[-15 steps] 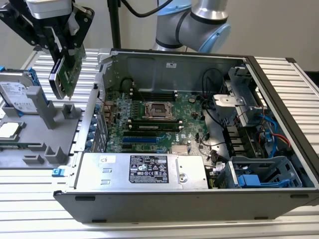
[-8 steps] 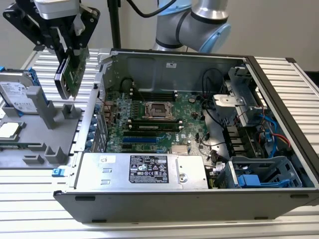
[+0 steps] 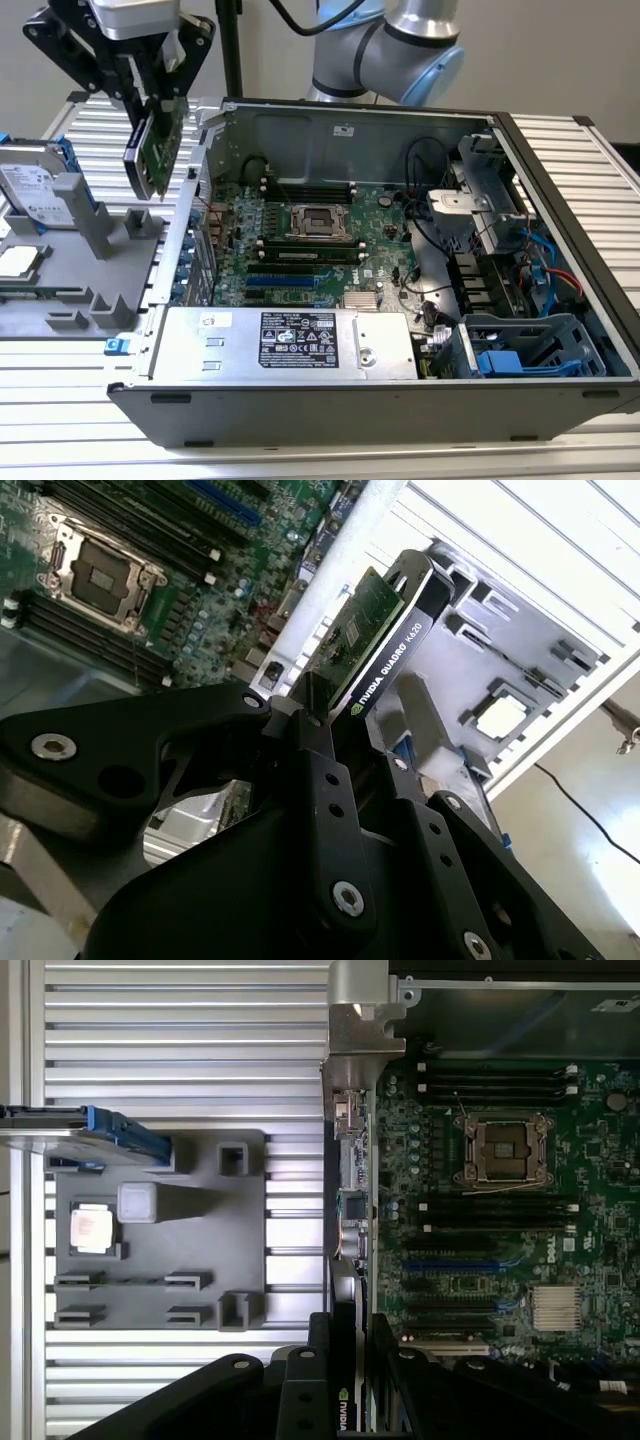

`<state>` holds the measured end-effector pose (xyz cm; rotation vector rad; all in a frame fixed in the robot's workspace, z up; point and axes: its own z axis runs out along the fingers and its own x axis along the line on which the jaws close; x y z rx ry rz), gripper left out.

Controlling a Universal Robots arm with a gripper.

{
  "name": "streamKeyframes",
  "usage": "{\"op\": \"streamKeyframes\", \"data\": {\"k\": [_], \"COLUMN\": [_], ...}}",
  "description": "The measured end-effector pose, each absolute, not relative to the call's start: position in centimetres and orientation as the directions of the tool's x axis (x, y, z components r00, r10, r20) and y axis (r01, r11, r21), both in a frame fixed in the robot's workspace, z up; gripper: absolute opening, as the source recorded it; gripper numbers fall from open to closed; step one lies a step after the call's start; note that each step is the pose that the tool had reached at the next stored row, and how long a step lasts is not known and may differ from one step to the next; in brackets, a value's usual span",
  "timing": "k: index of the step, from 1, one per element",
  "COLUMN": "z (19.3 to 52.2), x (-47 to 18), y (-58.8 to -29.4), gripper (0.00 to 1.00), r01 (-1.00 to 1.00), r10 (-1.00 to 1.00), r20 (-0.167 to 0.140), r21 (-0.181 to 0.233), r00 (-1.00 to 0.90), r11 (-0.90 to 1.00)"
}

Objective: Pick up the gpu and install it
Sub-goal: 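Pick up the gpu and move the gpu toward the slot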

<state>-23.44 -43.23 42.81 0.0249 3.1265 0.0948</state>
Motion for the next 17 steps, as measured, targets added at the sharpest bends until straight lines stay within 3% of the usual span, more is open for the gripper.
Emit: {"op": "streamKeyframes", "data": {"k": [17], "z": [42.8], "x": [-21.3], "y": [-43.2], "gripper": [0.0], "r01": [0.015], "r10": [0.016], "r20": [-0.013], "r21": [0.061], "r00": [-1.0], "r11": [0.998]}}
